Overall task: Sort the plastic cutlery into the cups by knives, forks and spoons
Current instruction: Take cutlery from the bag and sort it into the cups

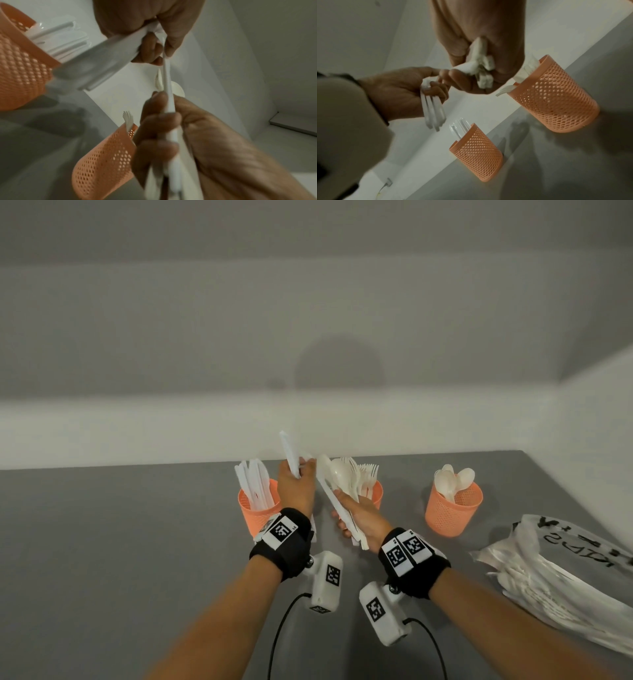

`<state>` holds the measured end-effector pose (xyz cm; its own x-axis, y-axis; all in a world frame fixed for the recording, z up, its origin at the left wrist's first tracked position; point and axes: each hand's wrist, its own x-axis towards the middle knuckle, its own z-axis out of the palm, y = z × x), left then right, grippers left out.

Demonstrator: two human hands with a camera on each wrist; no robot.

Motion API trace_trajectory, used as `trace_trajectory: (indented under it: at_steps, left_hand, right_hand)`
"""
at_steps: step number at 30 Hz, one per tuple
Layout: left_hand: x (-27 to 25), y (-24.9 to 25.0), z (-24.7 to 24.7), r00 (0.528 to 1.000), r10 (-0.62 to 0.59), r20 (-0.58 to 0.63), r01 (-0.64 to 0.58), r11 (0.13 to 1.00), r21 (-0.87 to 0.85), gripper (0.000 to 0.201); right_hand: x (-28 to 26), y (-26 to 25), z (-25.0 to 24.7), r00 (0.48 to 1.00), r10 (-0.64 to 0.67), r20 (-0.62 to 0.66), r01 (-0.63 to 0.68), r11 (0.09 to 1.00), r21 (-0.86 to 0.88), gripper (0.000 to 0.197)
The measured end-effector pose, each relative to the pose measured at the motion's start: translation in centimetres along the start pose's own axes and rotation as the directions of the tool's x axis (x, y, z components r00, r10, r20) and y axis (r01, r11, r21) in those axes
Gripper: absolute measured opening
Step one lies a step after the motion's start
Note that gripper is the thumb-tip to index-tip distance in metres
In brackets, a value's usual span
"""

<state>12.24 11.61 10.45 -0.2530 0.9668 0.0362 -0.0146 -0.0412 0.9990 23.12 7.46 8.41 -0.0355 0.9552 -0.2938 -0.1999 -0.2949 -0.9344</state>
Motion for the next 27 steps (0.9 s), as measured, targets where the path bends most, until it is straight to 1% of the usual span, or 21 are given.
trace_trajectory:
  at_steps: [2,4,6,8,10,13,15,17,19,22,24,26,27]
  left_hand:
    - [-0.5,-0.5,0.1,0.996,-0.035,0.083,0.035,0.999,0.000,0.010]
    - [-1.0,-1.2,0.2,0.985,-0.063,0.162,0.057,0.998,0.036,0.016]
    - [-1.1,-1.9,0.3,0.981,-0.074,0.178,0.065,0.996,0.058,0.020]
    - [-0.8,-2.0,-0.1,0.985,-0.078,0.153,0.071,0.996,0.049,0.025]
    - [0.0,-1.6,-1.0,0.990,-0.085,0.109,0.086,0.996,0.000,0.029]
    - [1.9,-0.4,-3.1,0.996,-0.089,-0.002,0.088,0.992,-0.092,0.031]
    - [3.6,0.5,-4.4,0.997,-0.032,-0.075,0.023,0.992,-0.125,0.029]
    - [5.6,1.1,-5.5,0.985,0.066,-0.156,-0.076,0.996,-0.053,0.033]
    - [7.4,1.3,-6.2,0.970,0.138,-0.200,-0.135,0.990,0.029,0.042]
    - [8.7,0.7,-6.3,0.968,0.163,-0.192,-0.153,0.986,0.069,0.044]
    - [8.9,-0.7,-6.3,0.980,0.126,-0.154,-0.110,0.988,0.108,0.045]
    - [8.7,-2.3,-6.2,0.989,0.098,-0.109,-0.082,0.986,0.146,0.046]
    - [8.6,-3.2,-6.3,0.990,0.107,-0.093,-0.089,0.980,0.179,0.045]
  right_hand:
    - [0.2,0.1,0.3,1.000,-0.017,-0.010,0.017,1.000,0.013,0.019]
    - [0.4,0.1,0.7,0.999,-0.048,-0.007,0.048,0.999,-0.012,0.022]
    - [0.5,0.1,1.1,0.997,-0.077,0.002,0.077,0.995,-0.057,0.020]
    - [0.7,0.3,1.2,0.996,-0.089,-0.003,0.089,0.993,-0.075,0.018]
    - [0.9,0.7,0.8,0.995,-0.096,-0.020,0.095,0.994,-0.063,0.020]
    - [1.3,0.9,0.0,0.996,-0.082,-0.040,0.081,0.996,-0.024,0.015]
    - [1.3,1.0,-0.4,0.998,-0.058,-0.004,0.058,0.998,0.001,0.011]
    - [1.5,1.0,-0.7,0.999,-0.034,0.021,0.033,0.999,0.035,0.011]
    - [1.6,0.9,-0.9,0.999,-0.009,0.035,0.007,0.998,0.063,0.014]
    - [1.6,0.5,-1.1,0.998,0.027,0.064,-0.033,0.994,0.101,0.019]
    - [1.5,0.3,-1.0,0.996,0.054,0.070,-0.061,0.992,0.108,0.022]
    - [1.4,0.1,-1.0,0.996,0.076,0.038,-0.079,0.994,0.081,0.021]
    - [1.4,0.0,-1.0,0.997,0.079,0.010,-0.079,0.995,0.063,0.020]
